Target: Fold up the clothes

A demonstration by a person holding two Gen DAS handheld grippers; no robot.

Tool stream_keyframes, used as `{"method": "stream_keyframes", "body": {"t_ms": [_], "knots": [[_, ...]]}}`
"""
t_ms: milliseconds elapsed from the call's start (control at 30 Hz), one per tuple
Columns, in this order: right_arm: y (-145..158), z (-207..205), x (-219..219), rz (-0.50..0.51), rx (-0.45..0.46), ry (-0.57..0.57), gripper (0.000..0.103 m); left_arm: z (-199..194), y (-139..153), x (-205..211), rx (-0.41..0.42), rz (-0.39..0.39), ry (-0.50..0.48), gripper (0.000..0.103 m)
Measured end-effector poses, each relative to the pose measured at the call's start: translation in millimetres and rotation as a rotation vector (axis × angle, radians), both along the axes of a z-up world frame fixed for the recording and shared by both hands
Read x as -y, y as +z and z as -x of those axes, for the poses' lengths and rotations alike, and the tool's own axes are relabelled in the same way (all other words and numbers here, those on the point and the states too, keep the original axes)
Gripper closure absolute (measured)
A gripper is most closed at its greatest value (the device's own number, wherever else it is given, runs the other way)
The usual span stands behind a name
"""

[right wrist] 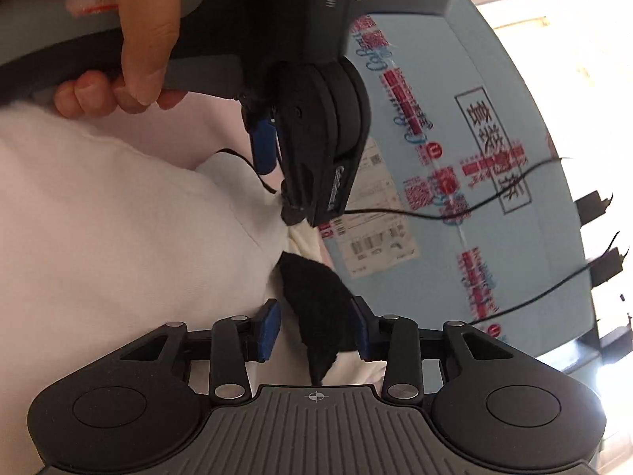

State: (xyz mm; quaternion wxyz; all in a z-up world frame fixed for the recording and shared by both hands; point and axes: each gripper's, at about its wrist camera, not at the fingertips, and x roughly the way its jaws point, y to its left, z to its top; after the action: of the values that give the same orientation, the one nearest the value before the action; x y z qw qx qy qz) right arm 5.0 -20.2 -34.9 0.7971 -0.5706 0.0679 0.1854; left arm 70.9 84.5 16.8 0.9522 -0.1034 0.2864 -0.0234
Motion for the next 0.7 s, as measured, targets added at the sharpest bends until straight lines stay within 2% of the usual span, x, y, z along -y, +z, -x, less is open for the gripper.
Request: {"method": "stream_keyframes", "body": {"t_ms": [67,100,200,333,500,567,700], "knots": [[-5.7,-11.8,-11.4,0.040,0.058,-0.024,0.069,-0.4,-1.0,0.1,-0.004,-0.001,0.003,0.061],[-7.7,-17.6,-15.6,0.053,0.076,-0.035,0.077,-0.9,-1.6,0.5,-0.006,-0.005,0.006,0.061],[-8.9,-30.6,-16.1,0.042,0.052,-0.044,0.097,-1.0,-2.4,2.5,-0.010,-0.022,0.011,0.061],[-5.5,-41.2,-12.2,-0.004,0.062,-0.078,0.099,-1.1,-3.2,3.4,-0.012,-0.032,0.009,0.061],[21.3,-71.0,20.2,-0.124,0.075,-0.264,0.100,-1.5,-3.4,4.8,-0.015,-0.045,0.005,0.060],[31.1,-83.4,41.0,-0.172,0.047,-0.354,0.100,-1.6,-3.5,5.2,-0.016,-0.048,0.003,0.059],[43.9,-101.7,92.8,-0.299,-0.117,-0.513,0.100,-1.7,-3.6,4.4,-0.017,-0.045,0.000,0.058]]}}
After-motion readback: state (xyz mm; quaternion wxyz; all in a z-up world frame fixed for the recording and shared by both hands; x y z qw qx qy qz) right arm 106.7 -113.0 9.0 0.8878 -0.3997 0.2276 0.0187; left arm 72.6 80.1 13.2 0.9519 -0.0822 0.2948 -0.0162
